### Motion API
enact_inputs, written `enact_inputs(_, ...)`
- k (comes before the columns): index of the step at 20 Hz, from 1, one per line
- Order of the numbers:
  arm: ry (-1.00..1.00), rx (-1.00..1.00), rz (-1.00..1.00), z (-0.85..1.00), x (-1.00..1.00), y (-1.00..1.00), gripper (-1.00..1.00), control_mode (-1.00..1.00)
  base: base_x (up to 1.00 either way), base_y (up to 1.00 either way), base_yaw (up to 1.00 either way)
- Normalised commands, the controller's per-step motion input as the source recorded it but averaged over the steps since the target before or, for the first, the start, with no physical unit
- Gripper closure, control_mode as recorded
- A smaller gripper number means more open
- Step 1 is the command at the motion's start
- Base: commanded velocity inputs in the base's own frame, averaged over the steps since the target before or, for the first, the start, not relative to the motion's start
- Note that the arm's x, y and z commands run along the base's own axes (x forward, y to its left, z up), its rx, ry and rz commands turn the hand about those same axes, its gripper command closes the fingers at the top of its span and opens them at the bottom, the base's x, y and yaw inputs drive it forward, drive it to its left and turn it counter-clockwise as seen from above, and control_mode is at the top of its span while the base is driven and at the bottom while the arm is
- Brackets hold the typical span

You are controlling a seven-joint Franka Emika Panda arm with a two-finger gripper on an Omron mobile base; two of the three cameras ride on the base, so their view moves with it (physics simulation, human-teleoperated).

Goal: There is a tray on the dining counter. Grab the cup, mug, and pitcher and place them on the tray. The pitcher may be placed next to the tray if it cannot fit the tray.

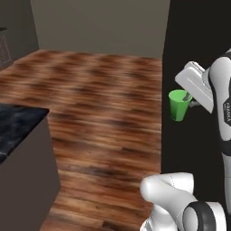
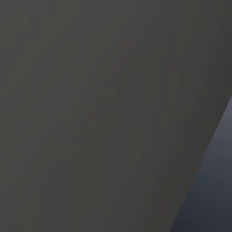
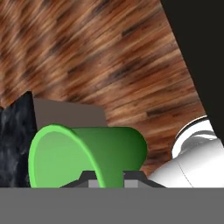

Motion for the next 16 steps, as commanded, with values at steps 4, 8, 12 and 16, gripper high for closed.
enact_inputs(4,0.00,0.00,0.00,0.00,0.00,0.00,1.00,1.00,1.00,-0.55,0.22)
enact_inputs(8,0.00,0.00,0.00,0.00,0.00,0.00,1.00,1.00,1.00,-0.58,0.23)
enact_inputs(12,0.00,0.00,0.00,0.00,0.00,0.00,1.00,1.00,1.00,-0.62,0.22)
enact_inputs(16,0.00,0.00,0.00,0.00,0.00,0.00,1.00,1.00,1.00,-0.78,0.26)
